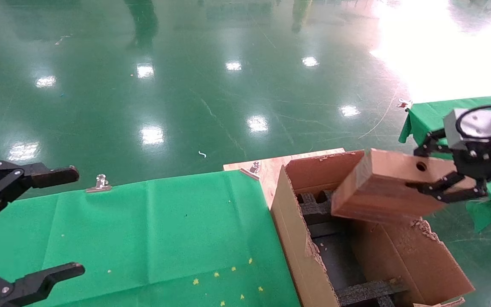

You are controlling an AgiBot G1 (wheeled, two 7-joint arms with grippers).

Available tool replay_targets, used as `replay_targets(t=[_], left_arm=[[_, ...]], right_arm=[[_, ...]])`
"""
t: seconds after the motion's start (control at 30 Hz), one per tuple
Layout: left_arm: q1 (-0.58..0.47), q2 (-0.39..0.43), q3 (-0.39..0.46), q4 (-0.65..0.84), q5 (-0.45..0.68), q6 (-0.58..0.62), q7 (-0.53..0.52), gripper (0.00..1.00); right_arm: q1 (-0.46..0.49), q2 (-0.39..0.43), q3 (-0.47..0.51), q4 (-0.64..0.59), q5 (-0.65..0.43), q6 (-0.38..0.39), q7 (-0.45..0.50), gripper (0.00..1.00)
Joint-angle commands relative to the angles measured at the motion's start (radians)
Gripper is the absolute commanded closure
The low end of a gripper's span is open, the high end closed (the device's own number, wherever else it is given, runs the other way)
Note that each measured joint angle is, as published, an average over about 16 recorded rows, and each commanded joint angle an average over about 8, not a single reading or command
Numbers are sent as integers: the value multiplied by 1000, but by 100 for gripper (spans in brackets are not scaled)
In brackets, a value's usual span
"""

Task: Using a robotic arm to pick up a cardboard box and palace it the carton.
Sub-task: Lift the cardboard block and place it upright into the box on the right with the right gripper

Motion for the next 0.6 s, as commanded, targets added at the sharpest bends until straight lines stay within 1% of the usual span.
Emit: replay_targets(t=[0.03,0.27,0.6], left_arm=[[0,0,0,0,0,0,0,0],[0,0,0,0,0,0,0,0],[0,0,0,0,0,0,0,0]], right_arm=[[3,7,-23,-9,7,0,-1,100],[-7,12,-56,-20,50,2,14,100],[-9,9,-44,-16,38,6,9,100]])
